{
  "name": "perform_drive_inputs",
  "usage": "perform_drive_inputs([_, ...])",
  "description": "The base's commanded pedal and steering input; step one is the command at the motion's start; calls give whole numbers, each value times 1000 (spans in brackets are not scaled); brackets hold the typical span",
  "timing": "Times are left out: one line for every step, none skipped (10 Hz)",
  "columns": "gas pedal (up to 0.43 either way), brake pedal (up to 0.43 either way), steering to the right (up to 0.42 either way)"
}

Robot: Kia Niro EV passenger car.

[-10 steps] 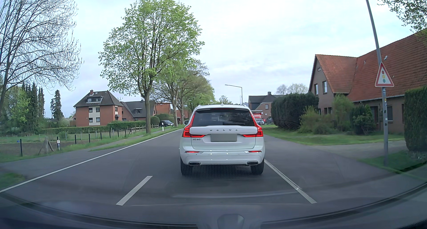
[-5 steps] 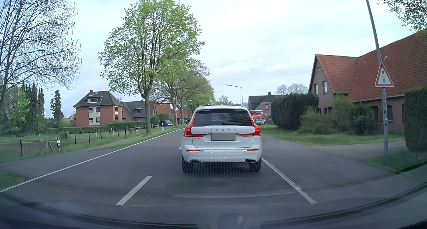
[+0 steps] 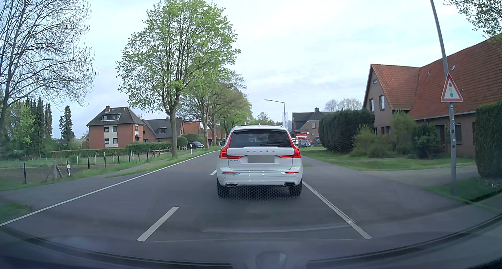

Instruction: Follow the waypoints while adhering to traffic rules and regulations

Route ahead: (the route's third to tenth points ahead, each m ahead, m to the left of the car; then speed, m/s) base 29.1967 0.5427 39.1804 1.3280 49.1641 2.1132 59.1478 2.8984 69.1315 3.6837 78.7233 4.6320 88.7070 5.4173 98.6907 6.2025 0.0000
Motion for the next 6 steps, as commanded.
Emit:
perform_drive_inputs([0, 0, -7])
perform_drive_inputs([0, 0, -7])
perform_drive_inputs([0, 0, -7])
perform_drive_inputs([0, 0, -7])
perform_drive_inputs([0, 0, -7])
perform_drive_inputs([0, 0, -7])
